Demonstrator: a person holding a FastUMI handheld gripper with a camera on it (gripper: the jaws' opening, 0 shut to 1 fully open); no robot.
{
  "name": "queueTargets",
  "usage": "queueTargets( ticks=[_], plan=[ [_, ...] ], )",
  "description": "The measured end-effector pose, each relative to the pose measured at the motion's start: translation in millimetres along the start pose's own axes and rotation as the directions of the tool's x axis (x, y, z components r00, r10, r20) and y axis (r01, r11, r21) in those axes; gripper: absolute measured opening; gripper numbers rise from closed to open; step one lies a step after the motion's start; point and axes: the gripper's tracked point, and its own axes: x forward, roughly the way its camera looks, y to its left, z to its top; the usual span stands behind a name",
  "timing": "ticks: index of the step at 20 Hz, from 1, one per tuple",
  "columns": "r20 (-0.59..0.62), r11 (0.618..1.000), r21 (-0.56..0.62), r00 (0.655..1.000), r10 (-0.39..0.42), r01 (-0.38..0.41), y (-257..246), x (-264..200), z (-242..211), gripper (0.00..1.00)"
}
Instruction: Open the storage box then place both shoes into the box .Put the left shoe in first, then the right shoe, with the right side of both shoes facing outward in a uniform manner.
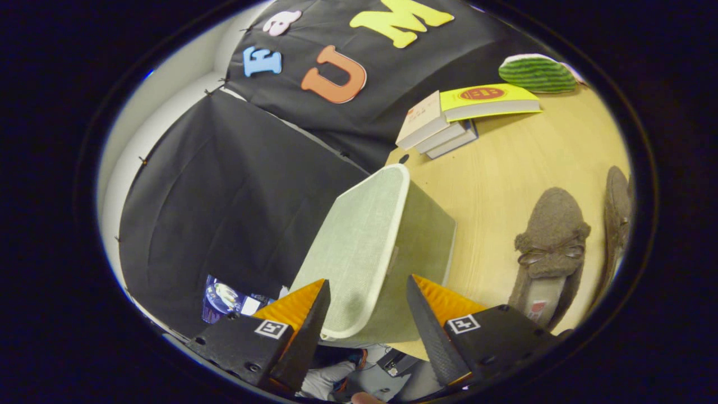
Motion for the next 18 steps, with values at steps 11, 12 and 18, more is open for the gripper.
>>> queueTargets(
  ticks=[11,12,18],
  plan=[
    [-0.042,0.979,0.171,0.992,0.121,-0.112,19.0,9.0,1.0,0.21],
    [-0.04,0.98,0.163,0.992,0.12,-0.112,23.7,7.5,0.8,0.15],
    [0.021,0.976,0.161,0.989,0.146,-0.147,72.7,-8.6,19.9,0.08]
  ],
)
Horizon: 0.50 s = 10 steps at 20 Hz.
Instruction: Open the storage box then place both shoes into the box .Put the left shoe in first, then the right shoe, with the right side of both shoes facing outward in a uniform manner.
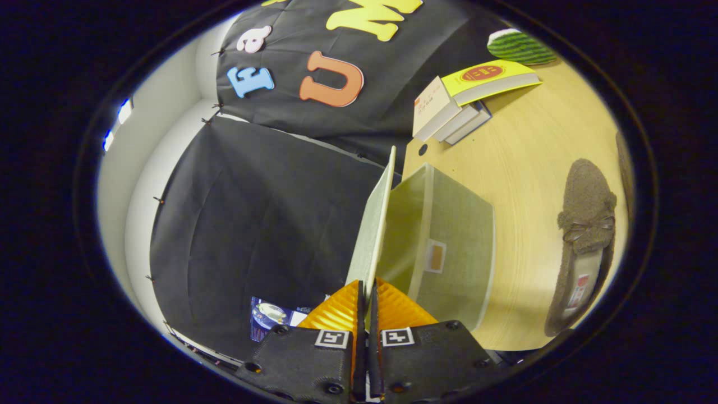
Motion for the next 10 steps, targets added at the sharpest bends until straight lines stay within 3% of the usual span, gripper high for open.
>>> queueTargets(
  ticks=[5,10],
  plan=[
    [0.015,0.997,-0.063,0.999,-0.041,0.042,57.3,12.2,5.8,0.08],
    [-0.014,0.979,-0.198,0.998,-0.061,0.057,126.1,53.0,-5.2,0.08]
  ],
)
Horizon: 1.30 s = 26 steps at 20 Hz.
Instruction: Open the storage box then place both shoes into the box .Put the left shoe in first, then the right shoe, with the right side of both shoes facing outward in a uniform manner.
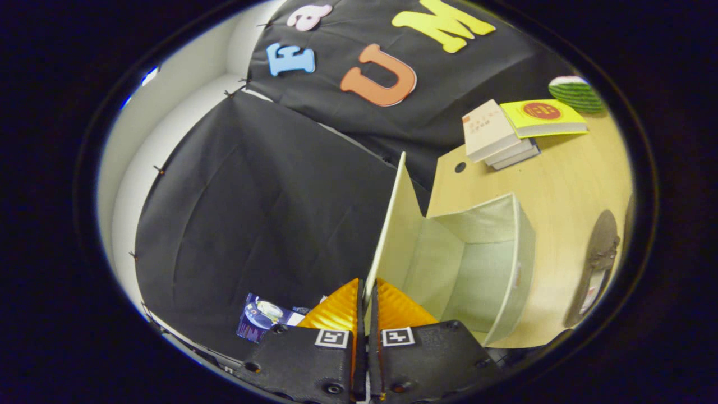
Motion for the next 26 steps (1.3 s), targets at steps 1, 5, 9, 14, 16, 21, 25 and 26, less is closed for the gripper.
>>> queueTargets(
  ticks=[1,5,9,14,16,21,25,26],
  plan=[
    [-0.018,1.0,-0.016,1.0,-0.007,0.006,7.7,10.4,-3.3,0.08],
    [-0.06,0.997,-0.075,0.998,0.012,-0.017,40.1,41.4,-7.5,0.12],
    [-0.024,0.983,-0.17,0.997,0.067,-0.07,73.0,51.5,1.7,0.4],
    [0.006,0.974,-0.216,0.997,0.078,-0.075,82.5,47.5,1.2,0.94],
    [0.017,0.976,-0.208,0.997,0.076,-0.071,80.2,45.2,2.3,0.94],
    [0.055,0.971,-0.237,0.998,0.031,-0.017,65.2,32.2,10.0,0.95],
    [0.135,0.927,-0.356,0.988,-0.072,0.116,40.7,4.8,19.9,0.95],
    [0.172,0.907,-0.389,0.98,-0.098,0.159,34.4,-5.3,26.2,0.95]
  ],
)
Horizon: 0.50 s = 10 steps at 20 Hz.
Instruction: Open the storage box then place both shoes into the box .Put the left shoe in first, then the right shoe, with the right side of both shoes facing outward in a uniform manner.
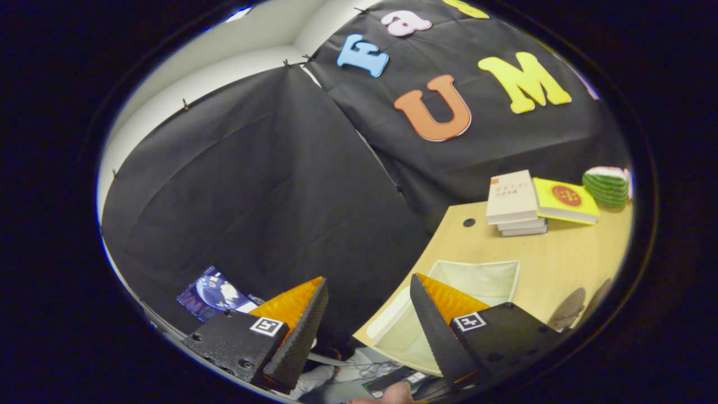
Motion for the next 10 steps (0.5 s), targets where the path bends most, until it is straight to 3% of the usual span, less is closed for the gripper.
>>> queueTargets(
  ticks=[5,7,10],
  plan=[
    [0.118,0.971,-0.121,0.974,-0.192,0.206,-42.7,-51.7,18.6,1.0],
    [0.135,0.947,-0.146,0.954,-0.268,0.286,-60.9,-77.5,19.2,1.0],
    [0.151,0.881,-0.212,0.905,-0.397,0.422,-103.7,-109.9,18.2,1.0]
  ],
)
